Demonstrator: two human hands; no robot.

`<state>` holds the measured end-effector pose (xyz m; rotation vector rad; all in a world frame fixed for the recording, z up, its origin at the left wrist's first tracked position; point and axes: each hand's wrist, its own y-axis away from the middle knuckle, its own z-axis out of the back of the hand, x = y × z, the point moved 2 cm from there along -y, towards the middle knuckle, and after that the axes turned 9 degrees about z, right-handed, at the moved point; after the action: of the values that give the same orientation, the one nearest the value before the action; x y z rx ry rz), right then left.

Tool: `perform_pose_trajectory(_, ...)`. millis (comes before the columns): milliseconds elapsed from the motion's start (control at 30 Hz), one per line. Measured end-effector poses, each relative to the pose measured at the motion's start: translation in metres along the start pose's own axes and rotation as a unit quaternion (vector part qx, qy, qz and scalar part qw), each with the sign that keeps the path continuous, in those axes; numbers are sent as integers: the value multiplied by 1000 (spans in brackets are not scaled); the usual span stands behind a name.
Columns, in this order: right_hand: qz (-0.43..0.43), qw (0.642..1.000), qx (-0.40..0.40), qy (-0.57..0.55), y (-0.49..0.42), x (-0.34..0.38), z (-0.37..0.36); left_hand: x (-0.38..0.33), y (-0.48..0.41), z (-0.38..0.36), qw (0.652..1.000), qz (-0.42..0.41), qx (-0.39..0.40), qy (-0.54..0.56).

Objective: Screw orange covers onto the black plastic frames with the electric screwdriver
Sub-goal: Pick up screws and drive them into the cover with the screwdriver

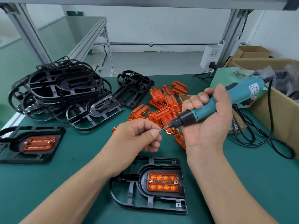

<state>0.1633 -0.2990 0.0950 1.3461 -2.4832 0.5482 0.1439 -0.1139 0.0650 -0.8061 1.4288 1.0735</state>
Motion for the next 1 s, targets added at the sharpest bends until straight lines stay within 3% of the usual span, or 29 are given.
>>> perform_pose_trajectory(700, -3, 999, 37, 33, 8, -4, 1, -2, 2, -1, 996, -6, -52, -65)
perform_pose_trajectory(1000, -34, 995, 70, 63, 11, 3, 2, -6, 6, 3, 994, 2, -19, -111)
